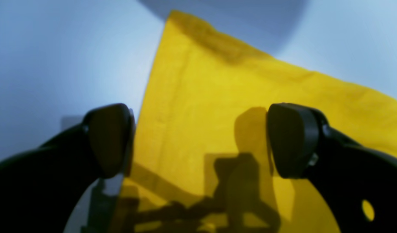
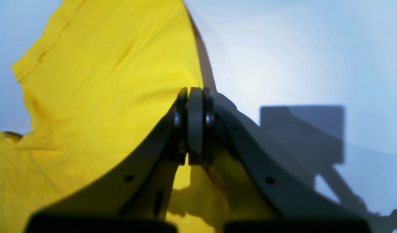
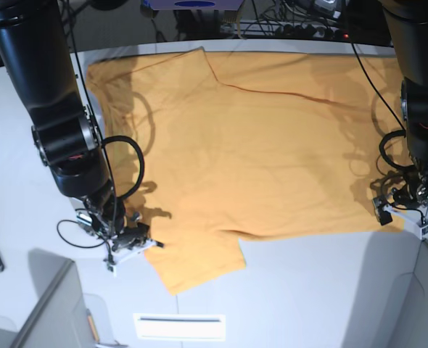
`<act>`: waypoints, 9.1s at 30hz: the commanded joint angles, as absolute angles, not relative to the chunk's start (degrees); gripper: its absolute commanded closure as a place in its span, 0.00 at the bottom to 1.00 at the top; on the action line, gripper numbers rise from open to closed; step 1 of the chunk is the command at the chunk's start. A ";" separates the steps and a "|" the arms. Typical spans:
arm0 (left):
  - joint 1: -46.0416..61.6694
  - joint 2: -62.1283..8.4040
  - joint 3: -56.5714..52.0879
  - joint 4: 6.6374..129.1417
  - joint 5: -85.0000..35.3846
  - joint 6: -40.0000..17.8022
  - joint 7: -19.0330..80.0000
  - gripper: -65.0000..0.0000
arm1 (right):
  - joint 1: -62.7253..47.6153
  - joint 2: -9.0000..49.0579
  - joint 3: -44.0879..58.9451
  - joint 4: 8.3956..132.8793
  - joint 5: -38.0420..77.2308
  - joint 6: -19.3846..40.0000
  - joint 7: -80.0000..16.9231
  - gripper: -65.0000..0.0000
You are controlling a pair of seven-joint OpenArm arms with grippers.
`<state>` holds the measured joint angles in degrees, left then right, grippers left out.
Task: Fold the T-shirt properly
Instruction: 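Move the left gripper to the hem corner and grasp both hem corners, then lift the hem with both grippers and fold it toward the shoulder edge, then pull the folded hem toward the shoulder edge with both grippers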
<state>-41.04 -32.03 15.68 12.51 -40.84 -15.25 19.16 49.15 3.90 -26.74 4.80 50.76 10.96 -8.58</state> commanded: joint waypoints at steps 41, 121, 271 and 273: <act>-9.19 -36.97 -6.73 60.35 -41.19 -15.16 20.62 1.00 | 27.47 13.58 -15.60 53.67 51.30 -0.66 -19.21 1.00; 20.88 -32.92 -21.23 86.81 -28.44 -15.25 25.45 1.00 | 31.52 7.87 -4.88 39.87 36.97 6.55 -43.56 0.52; 36.88 -32.57 -32.40 100.44 -20.26 -23.69 31.96 1.00 | -19.65 10.07 19.21 107.74 53.93 6.20 -67.91 0.77; 37.05 -32.57 -32.48 101.85 -20.26 -23.69 31.96 0.97 | -19.91 10.07 19.21 107.82 53.93 6.20 -67.47 0.61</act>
<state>36.84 -31.44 -31.64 100.97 -19.88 -24.03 32.82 -19.92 9.45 19.00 106.76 52.88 6.04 -68.14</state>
